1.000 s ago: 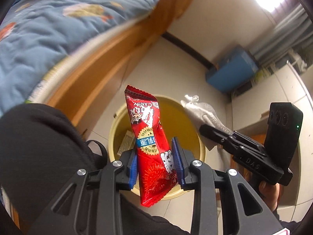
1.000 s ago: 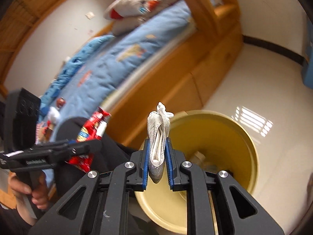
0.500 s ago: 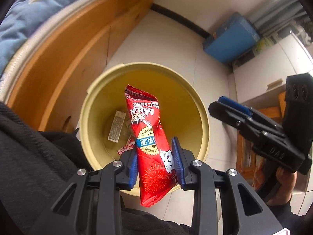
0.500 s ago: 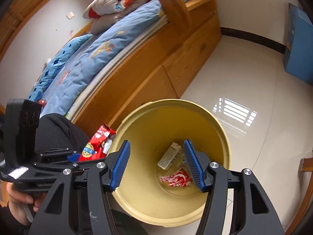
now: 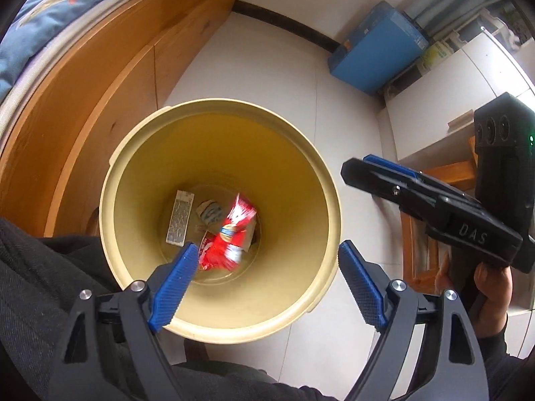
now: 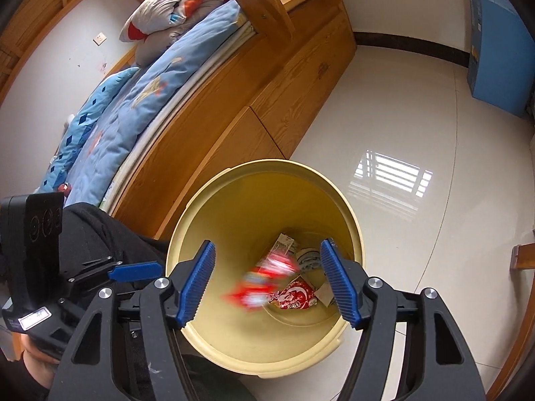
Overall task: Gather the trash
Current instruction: 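Open the left tool over the bucket while the right tool releases the sock, then move both tools back toward the items on the quilt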
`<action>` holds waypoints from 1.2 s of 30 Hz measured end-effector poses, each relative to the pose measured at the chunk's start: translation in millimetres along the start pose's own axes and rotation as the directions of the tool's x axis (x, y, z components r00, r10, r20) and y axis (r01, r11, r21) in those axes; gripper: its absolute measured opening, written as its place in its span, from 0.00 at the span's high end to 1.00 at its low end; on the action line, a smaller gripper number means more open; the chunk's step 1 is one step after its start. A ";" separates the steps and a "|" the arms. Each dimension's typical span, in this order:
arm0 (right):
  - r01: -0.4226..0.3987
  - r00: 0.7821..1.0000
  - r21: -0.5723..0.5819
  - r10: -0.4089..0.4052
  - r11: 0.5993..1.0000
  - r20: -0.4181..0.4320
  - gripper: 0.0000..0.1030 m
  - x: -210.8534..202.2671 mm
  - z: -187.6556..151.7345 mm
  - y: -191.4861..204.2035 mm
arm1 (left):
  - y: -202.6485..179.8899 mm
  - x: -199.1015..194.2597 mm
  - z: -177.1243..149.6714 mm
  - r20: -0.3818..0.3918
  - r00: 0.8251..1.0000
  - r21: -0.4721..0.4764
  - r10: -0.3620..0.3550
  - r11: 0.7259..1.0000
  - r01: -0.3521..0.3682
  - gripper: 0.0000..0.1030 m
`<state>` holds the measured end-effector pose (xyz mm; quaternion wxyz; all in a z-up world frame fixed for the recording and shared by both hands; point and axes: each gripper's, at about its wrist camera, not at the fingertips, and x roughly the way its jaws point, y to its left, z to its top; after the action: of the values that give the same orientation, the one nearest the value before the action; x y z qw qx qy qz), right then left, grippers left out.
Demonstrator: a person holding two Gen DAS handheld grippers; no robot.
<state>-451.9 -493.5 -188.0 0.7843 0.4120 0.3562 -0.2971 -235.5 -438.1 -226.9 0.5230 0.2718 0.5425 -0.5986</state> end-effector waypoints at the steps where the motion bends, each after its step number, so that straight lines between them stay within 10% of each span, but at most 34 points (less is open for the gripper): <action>1: -0.002 1.000 0.002 0.002 1.000 -0.002 0.37 0.6 0.0 0.1 | 1.3 -1.5 -1.2 0.002 1.000 0.003 0.011 1.000 -0.011 0.17; 13: -0.043 0.999 -0.055 0.042 0.998 -0.013 0.36 6.3 2.0 27.5 | 14.5 -45.7 -4.7 0.127 0.989 -0.018 0.072 0.997 -0.070 0.17; 20: -0.106 0.993 -0.149 0.112 0.983 0.032 0.36 0.6 18.3 71.8 | 37.3 -121.1 -12.7 0.284 0.949 -0.081 0.138 0.990 -0.119 0.15; 29: -0.301 0.941 -0.369 0.336 0.879 0.032 0.32 9.6 46.5 200.0 | 101.6 -240.5 -68.2 0.458 0.797 -0.326 0.394 0.909 -0.261 0.09; 36: -0.478 0.862 -0.501 0.494 0.721 -0.112 0.27 41.9 43.0 324.5 | 165.0 -301.3 -129.1 0.411 0.663 -0.539 0.625 0.754 -0.377 0.08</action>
<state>-168.1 -380.6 -63.1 0.9202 0.2625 0.2897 0.0185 -22.9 -195.4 -52.2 0.8516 0.1069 0.3740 -0.3515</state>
